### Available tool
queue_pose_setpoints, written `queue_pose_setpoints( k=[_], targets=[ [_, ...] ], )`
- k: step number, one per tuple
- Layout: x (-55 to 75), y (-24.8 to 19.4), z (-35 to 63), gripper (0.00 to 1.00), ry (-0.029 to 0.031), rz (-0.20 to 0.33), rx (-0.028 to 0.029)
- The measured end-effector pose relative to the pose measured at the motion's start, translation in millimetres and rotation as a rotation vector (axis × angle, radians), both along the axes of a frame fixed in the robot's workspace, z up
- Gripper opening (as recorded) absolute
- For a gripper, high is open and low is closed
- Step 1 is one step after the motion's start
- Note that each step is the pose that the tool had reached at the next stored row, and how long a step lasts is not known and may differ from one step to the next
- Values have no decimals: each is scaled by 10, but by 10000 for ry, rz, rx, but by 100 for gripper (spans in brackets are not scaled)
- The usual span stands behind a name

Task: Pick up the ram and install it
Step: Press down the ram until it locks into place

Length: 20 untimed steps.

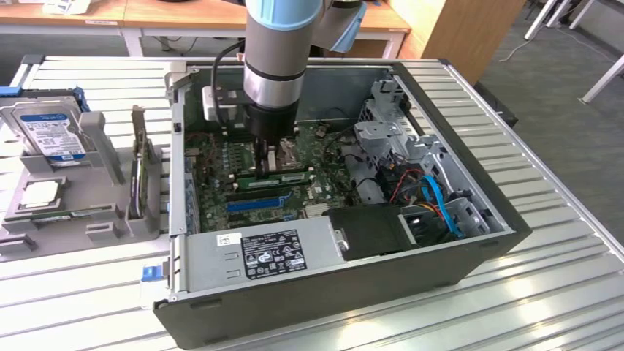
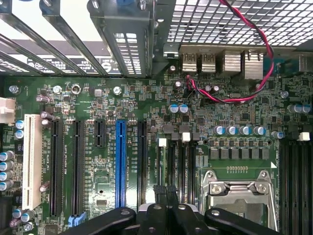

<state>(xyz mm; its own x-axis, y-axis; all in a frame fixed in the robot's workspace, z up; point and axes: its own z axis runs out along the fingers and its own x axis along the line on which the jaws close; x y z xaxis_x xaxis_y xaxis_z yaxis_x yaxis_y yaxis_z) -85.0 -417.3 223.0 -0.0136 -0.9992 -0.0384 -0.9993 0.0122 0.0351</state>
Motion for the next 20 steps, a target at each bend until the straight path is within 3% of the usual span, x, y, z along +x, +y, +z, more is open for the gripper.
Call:
queue_pose_setpoints(
  k=[20],
  targets=[
    [-2, -2, 493, 10, 12, -1, -13]
  ],
)
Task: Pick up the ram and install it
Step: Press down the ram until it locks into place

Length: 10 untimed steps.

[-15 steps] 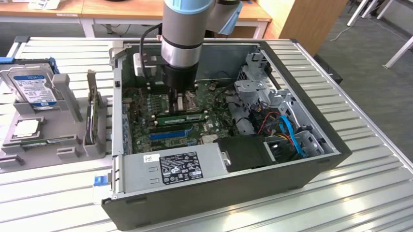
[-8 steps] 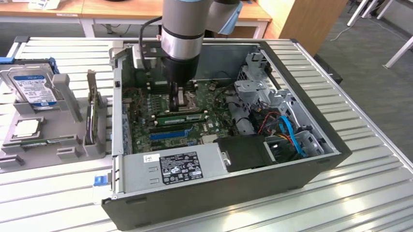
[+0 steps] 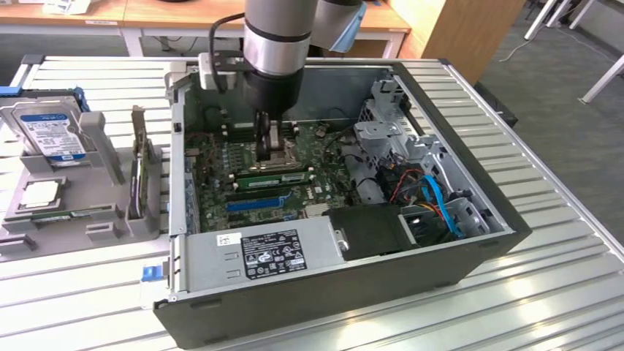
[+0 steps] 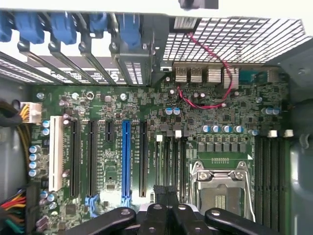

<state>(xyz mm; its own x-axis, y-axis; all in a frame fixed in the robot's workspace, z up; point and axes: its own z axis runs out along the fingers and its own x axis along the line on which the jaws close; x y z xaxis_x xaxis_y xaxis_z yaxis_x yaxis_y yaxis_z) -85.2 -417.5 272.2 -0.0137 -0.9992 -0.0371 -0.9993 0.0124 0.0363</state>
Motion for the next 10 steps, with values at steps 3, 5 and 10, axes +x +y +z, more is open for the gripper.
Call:
queue_pose_setpoints(
  k=[3, 5, 10],
  targets=[
    [0, 0, 93, 10, 0, 0, 0],
    [0, 0, 155, 10, 0, 0, 0],
    [0, 0, 277, 10, 0, 0, 0]
  ],
)
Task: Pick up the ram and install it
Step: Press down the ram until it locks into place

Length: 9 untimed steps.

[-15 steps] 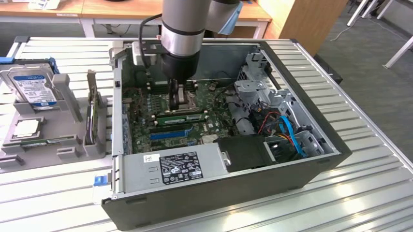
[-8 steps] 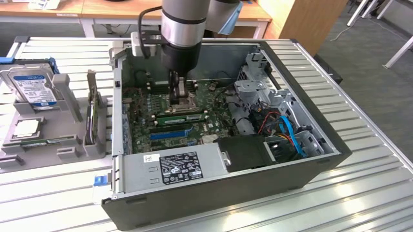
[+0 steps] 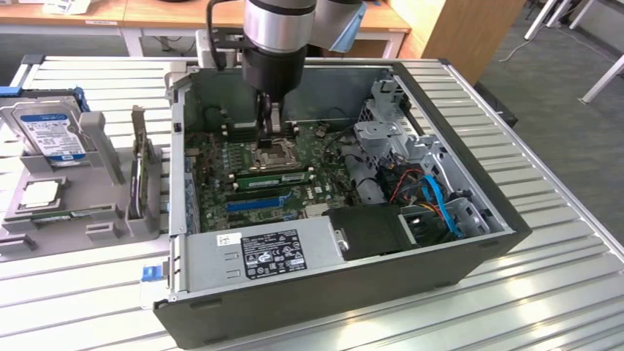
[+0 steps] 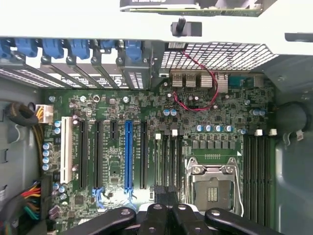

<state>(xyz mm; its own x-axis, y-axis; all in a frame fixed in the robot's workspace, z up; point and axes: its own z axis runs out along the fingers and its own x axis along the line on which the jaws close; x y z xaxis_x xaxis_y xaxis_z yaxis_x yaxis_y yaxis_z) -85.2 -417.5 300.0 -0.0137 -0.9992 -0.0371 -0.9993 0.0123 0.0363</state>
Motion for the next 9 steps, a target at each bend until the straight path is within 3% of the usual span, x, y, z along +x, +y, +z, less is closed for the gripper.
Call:
queue_pose_setpoints(
  k=[9],
  targets=[
    [0, 0, 133, 10, 0, -1, 0]
  ],
)
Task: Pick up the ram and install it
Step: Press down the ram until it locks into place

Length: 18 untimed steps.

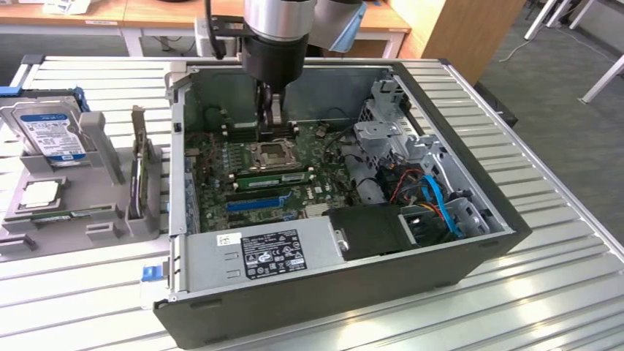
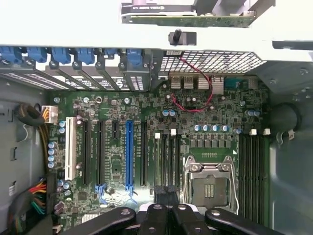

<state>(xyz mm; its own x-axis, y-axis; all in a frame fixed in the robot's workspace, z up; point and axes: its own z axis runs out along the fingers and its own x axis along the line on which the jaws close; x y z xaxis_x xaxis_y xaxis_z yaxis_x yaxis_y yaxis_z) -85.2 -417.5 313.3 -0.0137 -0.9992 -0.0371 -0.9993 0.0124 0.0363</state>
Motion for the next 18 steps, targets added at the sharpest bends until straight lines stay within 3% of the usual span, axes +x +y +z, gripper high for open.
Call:
queue_pose_setpoints(
  k=[9, 18],
  targets=[
    [0, 0, 103, 10, 0, 0, -1],
    [38, 0, 105, 10, 1, 0, -1]
  ],
)
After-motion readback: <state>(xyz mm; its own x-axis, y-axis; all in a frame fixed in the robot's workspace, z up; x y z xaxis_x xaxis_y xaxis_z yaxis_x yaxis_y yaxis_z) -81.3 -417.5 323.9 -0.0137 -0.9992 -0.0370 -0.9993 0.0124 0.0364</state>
